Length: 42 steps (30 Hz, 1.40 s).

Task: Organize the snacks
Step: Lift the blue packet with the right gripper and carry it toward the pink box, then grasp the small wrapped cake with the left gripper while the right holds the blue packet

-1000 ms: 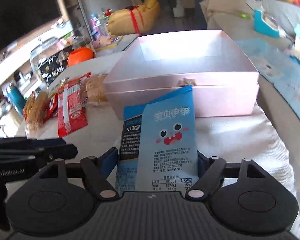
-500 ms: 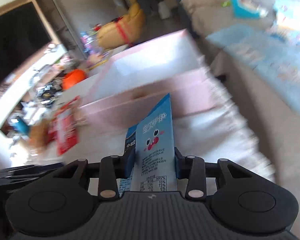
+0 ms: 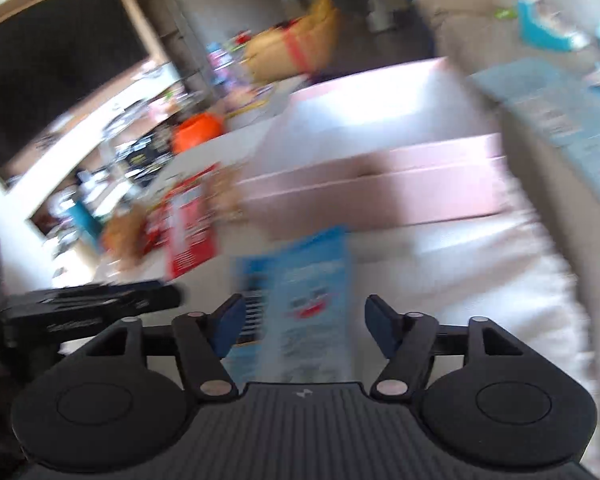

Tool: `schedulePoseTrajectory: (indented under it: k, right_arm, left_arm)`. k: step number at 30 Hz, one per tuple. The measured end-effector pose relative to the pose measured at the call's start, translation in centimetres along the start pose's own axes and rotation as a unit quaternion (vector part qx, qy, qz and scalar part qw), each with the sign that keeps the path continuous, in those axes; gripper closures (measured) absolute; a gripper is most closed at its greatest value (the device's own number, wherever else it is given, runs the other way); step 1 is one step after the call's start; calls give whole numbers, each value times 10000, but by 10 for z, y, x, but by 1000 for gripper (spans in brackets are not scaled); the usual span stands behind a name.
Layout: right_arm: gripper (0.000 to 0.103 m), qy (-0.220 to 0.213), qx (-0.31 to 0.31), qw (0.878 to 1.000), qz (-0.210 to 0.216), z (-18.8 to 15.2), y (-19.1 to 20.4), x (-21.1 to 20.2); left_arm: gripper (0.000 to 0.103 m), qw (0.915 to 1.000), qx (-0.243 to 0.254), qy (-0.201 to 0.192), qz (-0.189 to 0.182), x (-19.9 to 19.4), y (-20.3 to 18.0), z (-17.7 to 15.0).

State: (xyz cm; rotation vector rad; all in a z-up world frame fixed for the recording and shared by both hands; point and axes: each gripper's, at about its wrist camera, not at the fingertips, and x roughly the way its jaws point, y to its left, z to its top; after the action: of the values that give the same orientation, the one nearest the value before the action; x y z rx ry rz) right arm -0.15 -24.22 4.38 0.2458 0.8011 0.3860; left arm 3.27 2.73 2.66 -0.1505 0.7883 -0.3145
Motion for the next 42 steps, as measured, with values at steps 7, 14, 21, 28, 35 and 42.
schedulePoseTrajectory:
  k: [7,14,21,28,35,42]
  right_arm:
    - [29,504,-236,9982,-204,-6,25,25]
    - [19,138,-1914,9724,-1324,-29,92,53]
    - [29,-70,-1904,9775,-900,-19,82,31]
    - [28,-723,-884,9829,-1445,10,25,-9]
    - [26,-225,-703,9791,-1894,-7,-5,18]
    - [22,-379,-740,9752,-2053,-20,-2,28]
  left_arm:
    - [64,9993,244,-38,268,-1,-6,-3]
    - [64,9971,385,-79,651,-2,-1,0]
    - [64,9990,304,-32,338,-2,-3,-1]
    - [64,9983,101,282,-506,17,-26,14]
    - [64,9975,173,494,-466,58,-58,37]
    - [58,9942,1025,334,-54,78,-91,38]
